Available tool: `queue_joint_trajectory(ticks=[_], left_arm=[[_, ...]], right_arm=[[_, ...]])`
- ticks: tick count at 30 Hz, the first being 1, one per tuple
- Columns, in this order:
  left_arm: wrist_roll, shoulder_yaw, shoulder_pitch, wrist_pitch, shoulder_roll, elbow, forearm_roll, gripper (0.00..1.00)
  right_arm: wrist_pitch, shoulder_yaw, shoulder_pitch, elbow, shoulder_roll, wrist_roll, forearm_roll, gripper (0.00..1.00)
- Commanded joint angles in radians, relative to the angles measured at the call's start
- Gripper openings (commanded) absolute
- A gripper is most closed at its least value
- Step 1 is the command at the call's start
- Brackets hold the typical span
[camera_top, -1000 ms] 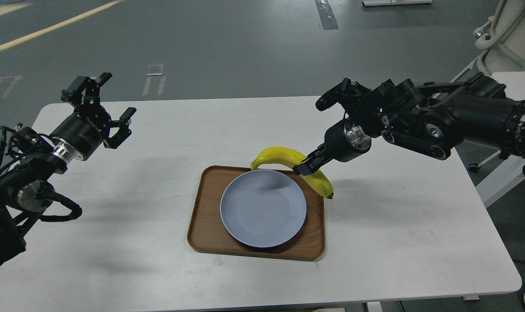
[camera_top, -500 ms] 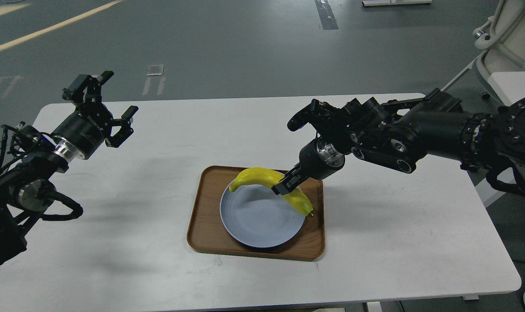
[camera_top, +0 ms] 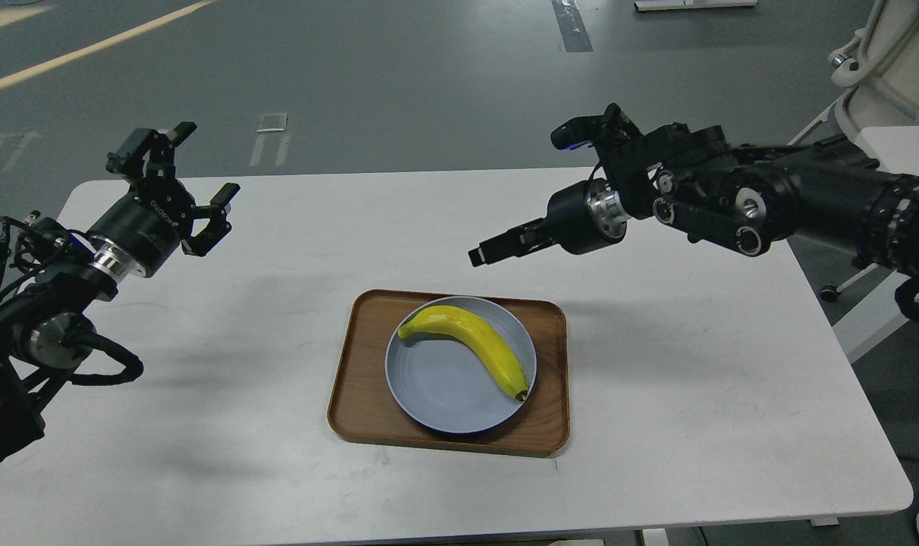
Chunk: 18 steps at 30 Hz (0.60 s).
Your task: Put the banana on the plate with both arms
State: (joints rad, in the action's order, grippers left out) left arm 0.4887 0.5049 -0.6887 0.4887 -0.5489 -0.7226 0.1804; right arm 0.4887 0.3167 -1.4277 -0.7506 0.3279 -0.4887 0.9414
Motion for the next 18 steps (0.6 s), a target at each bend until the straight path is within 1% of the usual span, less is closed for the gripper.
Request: queue_joint_trajectory(ticks=[1,5,9,13,14,16,18], left_arm=[[0.000,0.000,0.000,0.000,0.004,0.000,0.001,1.00],[0.000,-0.002,0.001,0.000,0.015,0.000,-0.001,1.00],[0.000,-0.002,0.001,0.000,0.030,0.000,-0.001,1.00],[0.000,0.000,0.009,0.000,0.049,0.002,-0.001,1.00],[0.000,0.000,0.009,0.000,0.049,0.002,-0.001,1.00],[0.000,0.004,0.011,0.000,0.056,0.002,-0.001,1.00],[0.000,0.004,0.015,0.000,0.064,0.003,-0.001,1.00]], right_arm=[[0.000,-0.125,0.044,0.028,0.109,0.000,-0.110,1.00],[0.000,-0.313,0.240,0.100,0.174,0.000,-0.367,1.00],[0.000,-0.464,0.395,0.137,0.178,0.000,-0.539,1.00],[0.000,-0.648,0.600,0.122,0.163,0.000,-0.737,1.00],[0.000,-0.648,0.601,0.122,0.163,0.000,-0.737,1.00],[0.000,-0.709,0.665,0.132,0.126,0.000,-0.771,1.00],[0.000,-0.729,0.705,0.134,0.105,0.000,-0.776,1.00]])
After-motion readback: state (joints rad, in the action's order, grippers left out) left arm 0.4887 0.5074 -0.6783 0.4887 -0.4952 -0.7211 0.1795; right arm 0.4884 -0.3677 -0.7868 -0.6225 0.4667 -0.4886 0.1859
